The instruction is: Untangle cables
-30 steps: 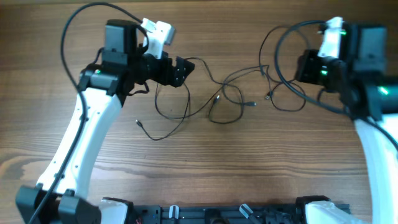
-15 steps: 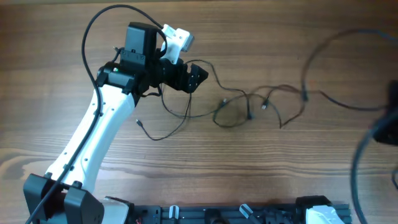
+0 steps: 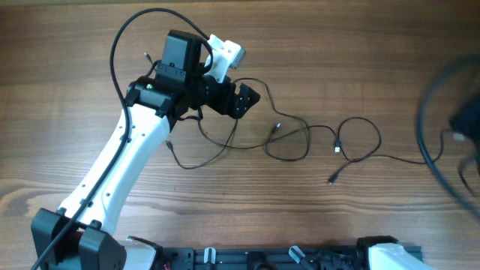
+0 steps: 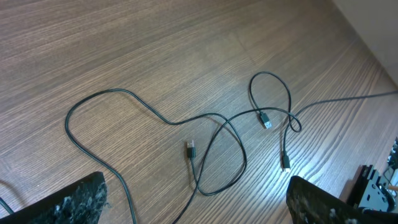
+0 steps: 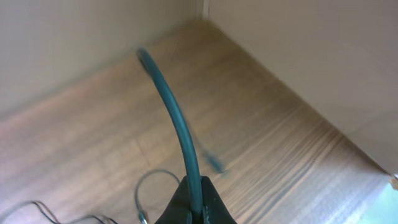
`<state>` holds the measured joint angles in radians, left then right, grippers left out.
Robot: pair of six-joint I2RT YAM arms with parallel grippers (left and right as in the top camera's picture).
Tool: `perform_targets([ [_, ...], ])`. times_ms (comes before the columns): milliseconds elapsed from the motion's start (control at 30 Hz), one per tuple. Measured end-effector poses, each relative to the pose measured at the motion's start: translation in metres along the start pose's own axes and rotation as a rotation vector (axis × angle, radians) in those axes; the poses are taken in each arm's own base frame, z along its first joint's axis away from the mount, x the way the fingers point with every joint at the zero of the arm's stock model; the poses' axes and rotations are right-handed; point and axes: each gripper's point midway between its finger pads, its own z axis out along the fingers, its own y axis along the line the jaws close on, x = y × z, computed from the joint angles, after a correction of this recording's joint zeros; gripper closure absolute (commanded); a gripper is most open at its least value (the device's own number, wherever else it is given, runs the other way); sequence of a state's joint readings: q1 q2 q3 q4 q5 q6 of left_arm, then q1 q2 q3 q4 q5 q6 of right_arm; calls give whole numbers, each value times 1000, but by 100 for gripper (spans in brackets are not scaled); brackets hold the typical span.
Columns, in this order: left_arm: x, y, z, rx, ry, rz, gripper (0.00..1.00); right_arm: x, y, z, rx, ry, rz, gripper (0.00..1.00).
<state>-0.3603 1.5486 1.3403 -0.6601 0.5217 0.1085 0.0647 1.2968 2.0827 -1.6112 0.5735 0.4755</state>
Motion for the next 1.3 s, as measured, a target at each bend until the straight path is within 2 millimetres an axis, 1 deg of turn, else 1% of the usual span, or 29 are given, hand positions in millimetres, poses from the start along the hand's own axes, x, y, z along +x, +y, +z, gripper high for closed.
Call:
perform_targets([
  [67,1,0,0,0,2,-1,6,6,24,34,31,89,-56,96],
  [167,1,0,0,1,3,2,6,15,56,75,47,187,-113,96],
  [200,1,0,1,1,5,0,6,16,68,88,32,204,-126,96],
  [233,2,1,3,0,9,-2,6,16,86,102,-6,216,-142,96],
  [267,3,2,4,1,15,-5,5,17,100,111,-42,228,-161,96],
  [333,7,5,10,2,32,-15,3,13,120,121,-109,218,-197,96],
  [367,10,7,14,2,44,-22,3,10,143,129,-195,210,-199,96],
  [433,16,11,20,3,71,-37,2,2,166,130,-297,177,-209,95],
  [500,22,13,27,7,94,-45,2,-2,180,127,-373,160,-226,96],
  [600,31,11,38,19,133,-49,4,-19,206,119,-511,81,-250,96],
  [700,38,1,48,40,167,-25,4,-40,228,108,-625,-15,-256,96],
  [733,39,-3,50,47,172,-14,4,-52,238,102,-677,-68,-254,96],
  [867,43,-21,57,77,188,39,4,-80,257,87,-779,-204,-263,96],
  [900,44,-24,58,81,191,45,4,-82,259,86,-784,-219,-267,96],
  [967,44,-27,59,85,193,51,4,-81,261,89,-780,-220,-281,96],
  [1000,44,-27,59,86,193,52,4,-78,261,96,-765,-207,-287,96],
  [1033,44,-27,59,86,193,52,4,-71,263,108,-742,-177,-298,96],
  [1133,44,-27,59,86,194,52,4,-40,277,157,-690,-56,-338,96],
  [1167,45,-27,59,86,195,52,4,-21,284,182,-670,9,-359,96],
  [1200,45,-27,59,86,197,52,4,4,292,210,-651,89,-381,96],
  [1267,45,-27,59,86,198,53,4,44,301,248,-624,212,-407,96],
  [1300,46,-27,58,87,199,52,3,59,301,259,-610,260,-412,96],
])
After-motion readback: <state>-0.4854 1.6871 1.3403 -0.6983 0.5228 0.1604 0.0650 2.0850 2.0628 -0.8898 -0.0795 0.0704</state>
